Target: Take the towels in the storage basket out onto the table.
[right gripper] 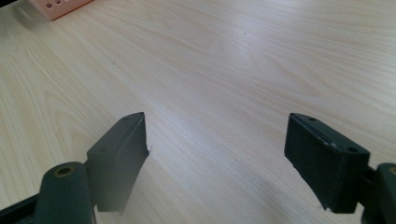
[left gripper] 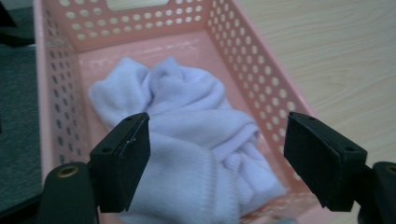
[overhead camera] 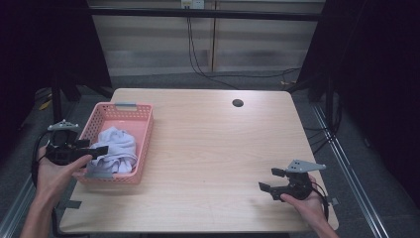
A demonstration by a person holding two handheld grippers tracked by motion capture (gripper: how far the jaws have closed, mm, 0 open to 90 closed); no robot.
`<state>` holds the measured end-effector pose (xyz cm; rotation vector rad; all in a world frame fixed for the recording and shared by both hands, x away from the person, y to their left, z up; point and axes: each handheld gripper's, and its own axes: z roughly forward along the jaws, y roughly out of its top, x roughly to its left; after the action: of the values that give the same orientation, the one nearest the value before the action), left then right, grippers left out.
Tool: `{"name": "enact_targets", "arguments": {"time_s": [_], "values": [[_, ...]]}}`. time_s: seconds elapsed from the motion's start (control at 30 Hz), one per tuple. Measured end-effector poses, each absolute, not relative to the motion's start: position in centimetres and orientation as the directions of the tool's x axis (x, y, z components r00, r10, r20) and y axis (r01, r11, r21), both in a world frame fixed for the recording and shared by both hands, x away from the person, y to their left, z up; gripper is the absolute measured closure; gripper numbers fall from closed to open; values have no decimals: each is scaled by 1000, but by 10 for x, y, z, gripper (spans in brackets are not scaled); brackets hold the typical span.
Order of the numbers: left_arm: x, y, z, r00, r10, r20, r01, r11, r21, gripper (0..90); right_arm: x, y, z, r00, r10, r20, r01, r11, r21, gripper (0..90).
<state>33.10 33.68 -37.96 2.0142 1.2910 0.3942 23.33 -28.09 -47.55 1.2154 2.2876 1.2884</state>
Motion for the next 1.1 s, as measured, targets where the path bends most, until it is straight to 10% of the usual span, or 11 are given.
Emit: {"name": "enact_targets", "arguments": {"time_s": [1.1], "values": [[406, 307, -439, 415, 900, -134, 879, -359, 314, 0, 236, -274, -479, -641, 748, 171, 557, 301, 774, 245]]}}
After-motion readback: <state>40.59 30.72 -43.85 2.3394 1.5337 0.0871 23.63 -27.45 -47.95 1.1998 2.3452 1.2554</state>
